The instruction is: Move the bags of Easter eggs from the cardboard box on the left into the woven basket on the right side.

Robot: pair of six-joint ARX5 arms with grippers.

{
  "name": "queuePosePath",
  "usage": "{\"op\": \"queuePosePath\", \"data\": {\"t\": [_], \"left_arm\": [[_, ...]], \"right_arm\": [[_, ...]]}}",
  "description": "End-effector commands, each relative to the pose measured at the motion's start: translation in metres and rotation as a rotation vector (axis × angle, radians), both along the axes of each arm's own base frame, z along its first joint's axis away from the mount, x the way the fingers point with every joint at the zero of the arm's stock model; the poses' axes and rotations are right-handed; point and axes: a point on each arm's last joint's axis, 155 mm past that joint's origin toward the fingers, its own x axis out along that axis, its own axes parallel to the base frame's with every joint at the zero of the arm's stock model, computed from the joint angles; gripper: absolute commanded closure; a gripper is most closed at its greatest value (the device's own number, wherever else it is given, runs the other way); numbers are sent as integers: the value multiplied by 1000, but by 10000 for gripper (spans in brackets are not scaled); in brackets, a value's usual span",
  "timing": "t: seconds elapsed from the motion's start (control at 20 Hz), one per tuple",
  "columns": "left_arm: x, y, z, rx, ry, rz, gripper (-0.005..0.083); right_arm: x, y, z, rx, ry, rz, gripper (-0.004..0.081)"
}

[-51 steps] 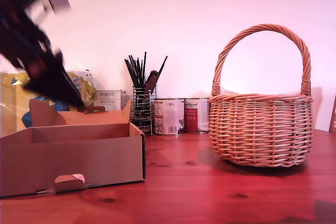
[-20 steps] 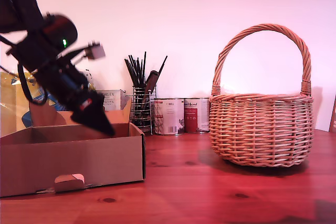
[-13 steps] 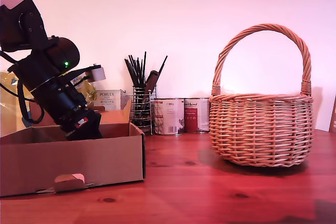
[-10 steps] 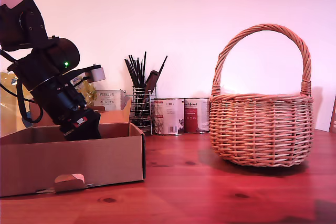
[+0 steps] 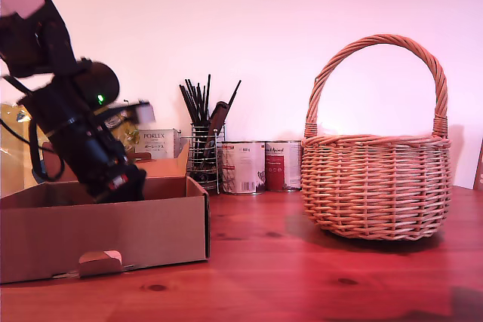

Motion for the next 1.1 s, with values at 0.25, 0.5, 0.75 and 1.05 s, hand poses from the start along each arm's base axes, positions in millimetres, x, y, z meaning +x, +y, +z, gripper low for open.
{"op": "queuePosePath", "data": {"t": [0.25, 0.5, 0.75, 1.05], "left_arm": [[-34, 8, -54, 80, 144, -6, 408], [-33, 8, -52, 79, 139, -5, 491], [-26, 4, -27, 60, 107, 0, 510], [-19, -2, 14, 17, 35, -9, 560]], "right_arm": [[0, 2, 5, 10, -18, 11, 783], [0, 2, 5, 10, -18, 11, 783], [-1, 2, 4, 9, -15, 11, 783], [-1, 2, 5, 8, -16, 10, 783]]}}
